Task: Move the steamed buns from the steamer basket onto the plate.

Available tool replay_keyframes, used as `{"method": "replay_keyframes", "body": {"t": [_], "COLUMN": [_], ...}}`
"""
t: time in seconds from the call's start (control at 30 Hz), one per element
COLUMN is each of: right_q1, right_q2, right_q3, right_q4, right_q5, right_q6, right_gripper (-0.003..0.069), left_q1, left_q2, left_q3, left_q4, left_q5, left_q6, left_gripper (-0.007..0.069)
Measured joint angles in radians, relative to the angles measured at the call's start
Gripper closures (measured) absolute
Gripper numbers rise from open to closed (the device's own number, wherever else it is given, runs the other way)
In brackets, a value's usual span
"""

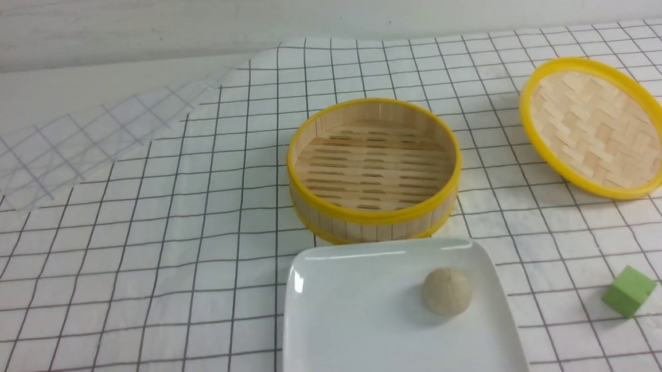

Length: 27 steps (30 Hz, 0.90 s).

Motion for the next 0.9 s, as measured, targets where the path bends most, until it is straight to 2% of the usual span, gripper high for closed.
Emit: {"method": "replay_keyframes", "body": {"t": [0.13,0.3,0.4,0.6,0.7,0.9], "right_q1": [-0.044,-0.152,-0.254,-0.391,-0.444,-0.492], "right_q2": [0.0,0.0,0.0,0.0,0.0,0.0], "right_q3": [0.027,0.043,0.046,0.047,0.047,0.048], "right_q4": [0.0,0.015,0.051,0.097,0.135,0.204], "right_q5": [-0.01,-0.073,-0.085,-0.085,-0.085,-0.081], "right_q6": [0.006,0.011,0.014,0.015,0.018,0.018], "right_gripper": [0.0462,0.0467,0.0461,0.0454,0.045,0.0442], "left_q1": [0.0,0.0,0.0,0.0,0.0,0.0], "left_q2": [0.0,0.0,0.0,0.0,0.0,0.0], "left_q3": [0.0,0.0,0.0,0.0,0.0,0.0], "left_q4": [0.0,0.002,0.003,0.003,0.003,0.003], "left_q5": [0.001,0.001,0.001,0.001,0.001,0.001], "left_q6": [0.0,-0.001,-0.001,-0.001,-0.001,-0.001], "left_gripper": [0.027,0.027,0.027,0.027,0.027,0.027]}}
